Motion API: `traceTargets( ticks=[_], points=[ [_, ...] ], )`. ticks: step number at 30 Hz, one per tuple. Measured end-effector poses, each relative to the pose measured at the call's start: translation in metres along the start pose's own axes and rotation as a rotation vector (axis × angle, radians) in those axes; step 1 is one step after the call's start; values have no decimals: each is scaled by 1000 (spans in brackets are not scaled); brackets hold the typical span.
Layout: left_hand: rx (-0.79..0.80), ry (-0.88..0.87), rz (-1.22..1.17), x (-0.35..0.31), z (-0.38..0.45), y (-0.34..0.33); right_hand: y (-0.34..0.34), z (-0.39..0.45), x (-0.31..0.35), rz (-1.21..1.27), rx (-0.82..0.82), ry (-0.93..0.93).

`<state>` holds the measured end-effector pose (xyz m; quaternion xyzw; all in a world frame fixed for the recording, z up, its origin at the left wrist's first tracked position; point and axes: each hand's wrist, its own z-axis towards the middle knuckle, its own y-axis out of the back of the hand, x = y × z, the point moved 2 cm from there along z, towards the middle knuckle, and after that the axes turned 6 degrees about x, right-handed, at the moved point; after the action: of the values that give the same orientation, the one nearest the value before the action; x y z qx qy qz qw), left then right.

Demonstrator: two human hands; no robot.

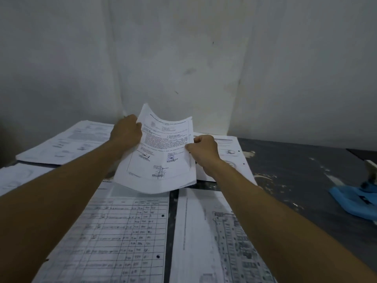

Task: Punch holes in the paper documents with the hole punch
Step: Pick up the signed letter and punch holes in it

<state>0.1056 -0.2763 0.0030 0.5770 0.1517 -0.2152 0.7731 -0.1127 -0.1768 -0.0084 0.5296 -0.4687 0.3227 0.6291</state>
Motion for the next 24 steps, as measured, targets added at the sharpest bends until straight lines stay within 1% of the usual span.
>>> traceTargets(
  ticks=[6,9,14,17,19,21,24],
  points=[
    [24,-45,114,30,35,-21,-30,32,-4,-146,26,51],
    [27,-80,179,40,47,-30,-43,46,-8,-266,33,87],
    [38,-82,308,51,49,-51,-52,55,-8,-632,55,183],
    [59,-78,408,62,48,-60,-57,55,-8,-905,28,260],
    [69,-68,451,66,49,-64,-61,54,-4,-1028,11,300],
    [58,-75,476,68,50,-66,-67,54,4,-1090,18,337],
    [55,-100,508,68,51,-67,-85,57,15,-1041,59,398]
  ],
)
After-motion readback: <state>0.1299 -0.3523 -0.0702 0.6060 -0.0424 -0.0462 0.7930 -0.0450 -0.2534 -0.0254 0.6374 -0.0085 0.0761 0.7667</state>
